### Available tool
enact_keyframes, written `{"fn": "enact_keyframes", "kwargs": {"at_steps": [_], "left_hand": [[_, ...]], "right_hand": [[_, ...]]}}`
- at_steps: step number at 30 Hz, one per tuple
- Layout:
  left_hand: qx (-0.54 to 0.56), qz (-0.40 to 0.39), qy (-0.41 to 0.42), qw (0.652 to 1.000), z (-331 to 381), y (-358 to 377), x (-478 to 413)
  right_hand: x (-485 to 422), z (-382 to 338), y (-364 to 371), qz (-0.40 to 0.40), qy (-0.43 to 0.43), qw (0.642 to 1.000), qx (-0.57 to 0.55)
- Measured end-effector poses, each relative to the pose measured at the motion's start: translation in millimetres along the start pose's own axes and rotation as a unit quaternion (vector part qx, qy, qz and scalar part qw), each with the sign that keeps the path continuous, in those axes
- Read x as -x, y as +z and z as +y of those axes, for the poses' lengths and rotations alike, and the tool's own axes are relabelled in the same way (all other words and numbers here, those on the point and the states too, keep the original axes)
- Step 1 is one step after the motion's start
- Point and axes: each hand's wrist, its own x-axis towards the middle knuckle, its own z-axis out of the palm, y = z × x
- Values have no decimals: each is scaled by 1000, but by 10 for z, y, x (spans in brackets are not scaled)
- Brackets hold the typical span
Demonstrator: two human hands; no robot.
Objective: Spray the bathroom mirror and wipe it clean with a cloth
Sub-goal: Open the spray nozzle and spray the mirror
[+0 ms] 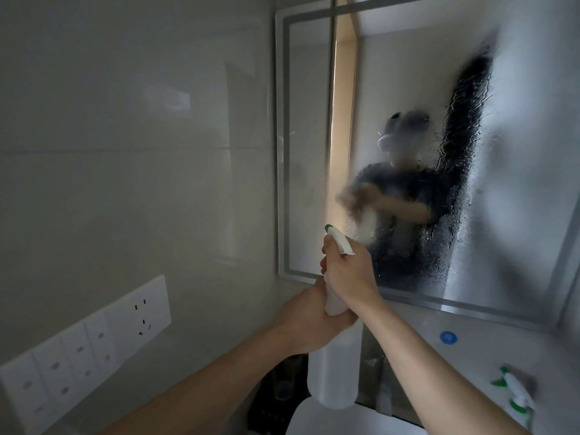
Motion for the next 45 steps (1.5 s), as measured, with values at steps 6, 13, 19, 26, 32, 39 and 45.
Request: {"fn": "enact_keyframes", "kwargs": {"at_steps": [6,13,19,26,32,39,45], "left_hand": [[18,-20,5,1000,59,-107,-14],[-16,-31,26,999,92,-255,-87],[-21,3,36,999,158,-251,-94],[134,38,1,990,136,-253,-140],[140,50,30,988,300,-421,-201],[133,54,46,989,397,-477,-216],[131,60,62,988,541,-625,-289]], "right_hand": [[-36,-137,8,18,-36,999,-6],[-131,-278,-21,36,-59,997,-17],[-196,-408,-45,11,-57,998,-19],[-343,-612,-101,3,-56,997,-58],[-485,-806,-129,5,-64,996,-63],[-602,-868,-102,-9,-33,997,-70],[-742,-1097,-246,-14,-36,996,-81]]}}
